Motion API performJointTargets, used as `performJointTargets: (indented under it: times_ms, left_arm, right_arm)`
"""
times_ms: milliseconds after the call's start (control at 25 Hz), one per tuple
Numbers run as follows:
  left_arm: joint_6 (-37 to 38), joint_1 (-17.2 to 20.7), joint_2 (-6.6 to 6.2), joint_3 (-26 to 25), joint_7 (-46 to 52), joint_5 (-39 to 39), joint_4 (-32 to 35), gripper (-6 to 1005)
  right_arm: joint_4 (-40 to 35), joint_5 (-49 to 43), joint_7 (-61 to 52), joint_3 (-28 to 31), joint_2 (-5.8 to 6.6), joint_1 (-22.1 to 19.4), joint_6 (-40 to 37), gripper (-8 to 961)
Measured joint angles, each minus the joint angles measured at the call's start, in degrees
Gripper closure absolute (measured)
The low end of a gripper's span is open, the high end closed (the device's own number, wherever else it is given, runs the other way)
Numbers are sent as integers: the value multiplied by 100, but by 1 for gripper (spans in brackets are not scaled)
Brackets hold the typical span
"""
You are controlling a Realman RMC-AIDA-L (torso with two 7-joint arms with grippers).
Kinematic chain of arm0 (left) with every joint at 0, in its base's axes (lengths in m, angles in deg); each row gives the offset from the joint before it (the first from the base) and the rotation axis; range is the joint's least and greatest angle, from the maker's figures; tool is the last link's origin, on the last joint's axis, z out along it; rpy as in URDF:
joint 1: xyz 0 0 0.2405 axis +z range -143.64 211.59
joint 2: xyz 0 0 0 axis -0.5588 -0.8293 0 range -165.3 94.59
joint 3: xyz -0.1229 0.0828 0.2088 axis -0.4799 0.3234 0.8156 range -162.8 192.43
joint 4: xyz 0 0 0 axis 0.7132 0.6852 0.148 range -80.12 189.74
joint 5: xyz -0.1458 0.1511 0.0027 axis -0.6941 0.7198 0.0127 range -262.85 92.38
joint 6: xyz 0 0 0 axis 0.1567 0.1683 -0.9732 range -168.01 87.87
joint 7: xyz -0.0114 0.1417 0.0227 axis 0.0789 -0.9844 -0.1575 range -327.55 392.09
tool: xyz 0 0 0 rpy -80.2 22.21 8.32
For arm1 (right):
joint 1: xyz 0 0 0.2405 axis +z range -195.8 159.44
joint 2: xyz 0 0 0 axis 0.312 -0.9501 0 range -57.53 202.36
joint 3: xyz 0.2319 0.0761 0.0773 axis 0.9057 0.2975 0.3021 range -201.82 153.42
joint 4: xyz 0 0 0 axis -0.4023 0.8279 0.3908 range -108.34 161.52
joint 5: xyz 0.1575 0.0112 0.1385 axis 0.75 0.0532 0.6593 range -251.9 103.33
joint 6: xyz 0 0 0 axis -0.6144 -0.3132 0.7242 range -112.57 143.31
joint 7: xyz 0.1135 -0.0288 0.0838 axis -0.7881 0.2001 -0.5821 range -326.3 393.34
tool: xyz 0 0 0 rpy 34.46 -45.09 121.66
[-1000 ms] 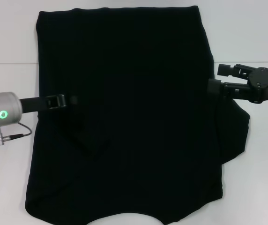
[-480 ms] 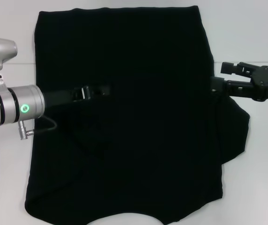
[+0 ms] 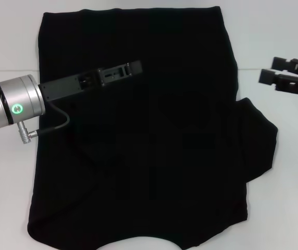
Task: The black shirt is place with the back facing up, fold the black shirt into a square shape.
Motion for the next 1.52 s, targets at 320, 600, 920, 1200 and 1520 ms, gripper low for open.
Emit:
performJointTargets:
  times_ms: [320,600,920,1200,1520]
  left_arm:
    - [176,71,45,1,-811,-179,-26,114]
    - [-62,262,59,-17,-1001,-356,-3,115]
    - [-1356,540,54,-34,25,289,92,117]
    - [-1542,683,94,-37,220,710,96,118]
    - [-1857,739,129,14,173,811,37,119]
  right_arm:
    - [-8,-1,-537,152,239,-142,112,10]
    - [-31,-24,-849,127,328,-169,159,10]
    - [-35,-36,-907,98,347,-116,231,10]
    - [-31,-34,-966,93,338,-76,282,10]
    - [-27,-34,-970,89,327,-18,342,10]
